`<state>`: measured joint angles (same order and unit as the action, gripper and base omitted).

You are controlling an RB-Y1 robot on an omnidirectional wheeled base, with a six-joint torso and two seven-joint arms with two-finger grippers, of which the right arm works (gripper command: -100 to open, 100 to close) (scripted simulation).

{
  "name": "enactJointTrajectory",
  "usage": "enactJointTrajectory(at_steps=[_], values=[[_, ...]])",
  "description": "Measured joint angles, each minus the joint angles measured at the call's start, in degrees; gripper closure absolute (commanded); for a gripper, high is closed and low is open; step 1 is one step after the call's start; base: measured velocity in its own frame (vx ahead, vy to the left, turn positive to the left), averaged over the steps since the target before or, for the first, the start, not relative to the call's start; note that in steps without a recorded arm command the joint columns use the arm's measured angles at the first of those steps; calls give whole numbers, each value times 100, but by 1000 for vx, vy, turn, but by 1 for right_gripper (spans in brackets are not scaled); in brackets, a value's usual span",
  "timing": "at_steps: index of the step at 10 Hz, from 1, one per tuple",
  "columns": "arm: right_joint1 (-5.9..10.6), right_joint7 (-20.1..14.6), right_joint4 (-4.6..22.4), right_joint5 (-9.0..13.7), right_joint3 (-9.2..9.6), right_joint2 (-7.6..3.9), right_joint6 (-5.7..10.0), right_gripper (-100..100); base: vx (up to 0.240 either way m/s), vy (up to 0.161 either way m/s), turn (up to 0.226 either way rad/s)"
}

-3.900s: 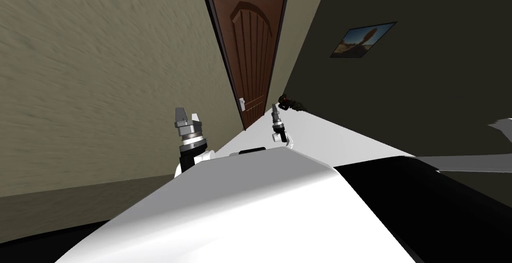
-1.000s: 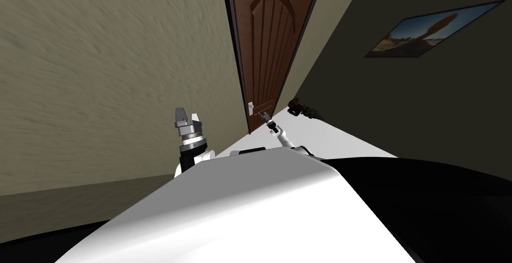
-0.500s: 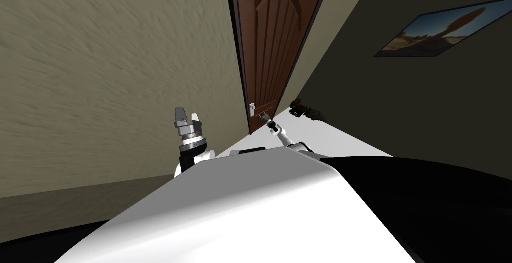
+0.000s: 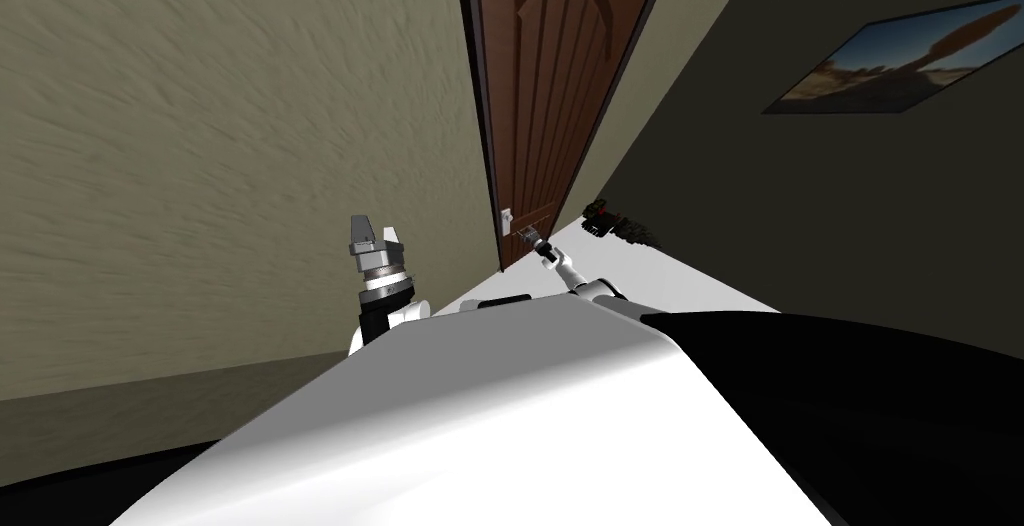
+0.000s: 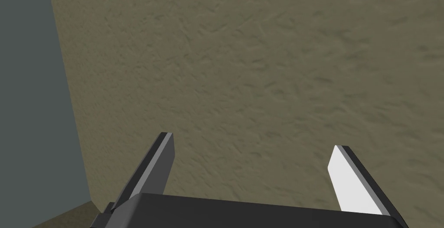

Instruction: Pull the door open

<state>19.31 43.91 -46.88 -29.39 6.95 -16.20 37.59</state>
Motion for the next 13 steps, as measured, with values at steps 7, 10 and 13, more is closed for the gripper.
enactJointTrajectory(at_steps=[7,10,13], values=[[95,106,277,-12,-115,-79,88,-100,128,67,46],[62,74,267,6,-177,-156,98,-100,151,99,49],[88,93,344,20,-217,-170,140,100,14,4,-2]])
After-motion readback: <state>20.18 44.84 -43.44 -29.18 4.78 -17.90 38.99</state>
